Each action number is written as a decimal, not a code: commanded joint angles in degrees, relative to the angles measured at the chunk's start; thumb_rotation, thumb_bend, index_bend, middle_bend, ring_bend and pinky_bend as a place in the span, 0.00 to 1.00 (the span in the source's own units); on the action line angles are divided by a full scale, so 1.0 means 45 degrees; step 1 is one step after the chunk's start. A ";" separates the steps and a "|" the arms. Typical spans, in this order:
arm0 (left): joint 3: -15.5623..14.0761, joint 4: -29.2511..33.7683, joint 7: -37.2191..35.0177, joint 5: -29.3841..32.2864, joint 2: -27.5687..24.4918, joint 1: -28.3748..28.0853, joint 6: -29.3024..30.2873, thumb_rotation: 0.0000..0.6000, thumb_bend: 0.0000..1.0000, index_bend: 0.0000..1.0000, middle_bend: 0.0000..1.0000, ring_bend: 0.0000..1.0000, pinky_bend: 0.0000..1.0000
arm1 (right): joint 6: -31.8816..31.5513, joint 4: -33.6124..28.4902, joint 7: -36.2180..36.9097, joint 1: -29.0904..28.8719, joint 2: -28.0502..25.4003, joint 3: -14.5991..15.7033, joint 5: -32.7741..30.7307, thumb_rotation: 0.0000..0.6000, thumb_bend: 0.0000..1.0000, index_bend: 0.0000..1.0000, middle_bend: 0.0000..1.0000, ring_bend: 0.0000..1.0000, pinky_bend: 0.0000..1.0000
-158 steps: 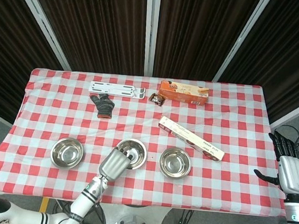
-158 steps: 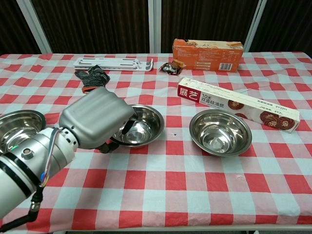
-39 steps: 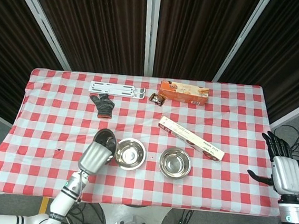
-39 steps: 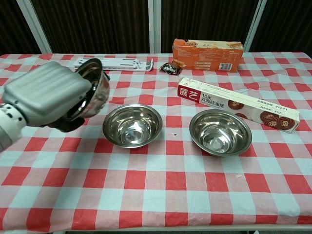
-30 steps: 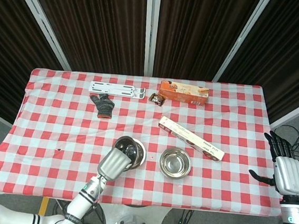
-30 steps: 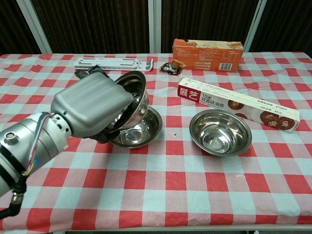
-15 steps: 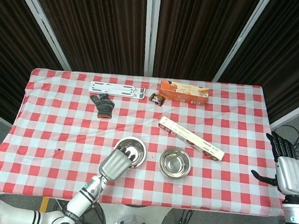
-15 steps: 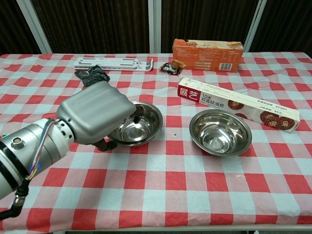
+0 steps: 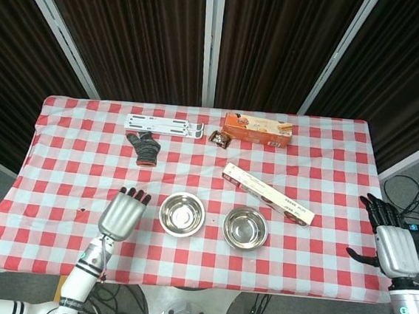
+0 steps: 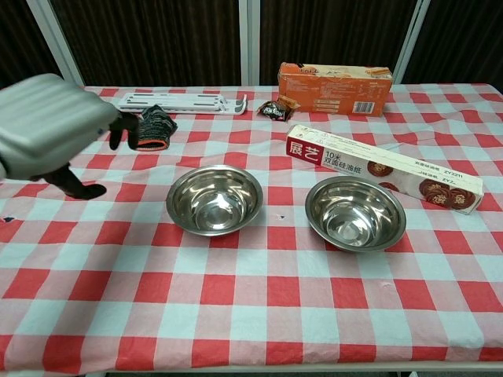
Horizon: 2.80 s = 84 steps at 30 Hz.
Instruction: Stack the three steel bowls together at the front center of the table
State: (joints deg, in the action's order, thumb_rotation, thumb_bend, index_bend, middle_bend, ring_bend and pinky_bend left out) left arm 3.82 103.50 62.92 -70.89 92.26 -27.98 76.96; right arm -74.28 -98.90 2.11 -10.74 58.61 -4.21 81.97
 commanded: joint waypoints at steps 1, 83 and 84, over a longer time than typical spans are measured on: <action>-0.0369 -0.0712 -0.7709 -0.1895 -0.2343 0.1515 0.0874 1.00 0.20 0.34 0.35 0.26 0.37 | 0.0440 0.0169 -0.0759 -0.0269 0.0525 0.0302 0.0377 1.00 0.03 0.02 0.08 0.01 0.06; 0.0942 -0.4432 -1.4323 -0.1567 -0.3377 0.4232 0.1881 1.00 0.42 0.26 0.29 0.22 0.30 | 0.4328 0.2080 -0.7196 -0.5252 0.6817 0.0627 -0.2143 1.00 0.42 0.69 0.56 0.46 0.60; 0.0951 -0.4439 -1.4335 -0.1556 -0.3382 0.4238 0.1873 1.00 0.42 0.26 0.29 0.22 0.30 | 0.4296 0.2053 -0.7195 -0.5264 0.6805 0.0600 -0.2124 1.00 0.42 0.69 0.56 0.46 0.60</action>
State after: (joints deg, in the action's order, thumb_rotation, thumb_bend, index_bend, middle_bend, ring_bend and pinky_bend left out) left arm 8.10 83.53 -1.58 -77.90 77.05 -8.92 85.40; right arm -54.93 -89.64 -30.29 -34.41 89.25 -1.49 72.39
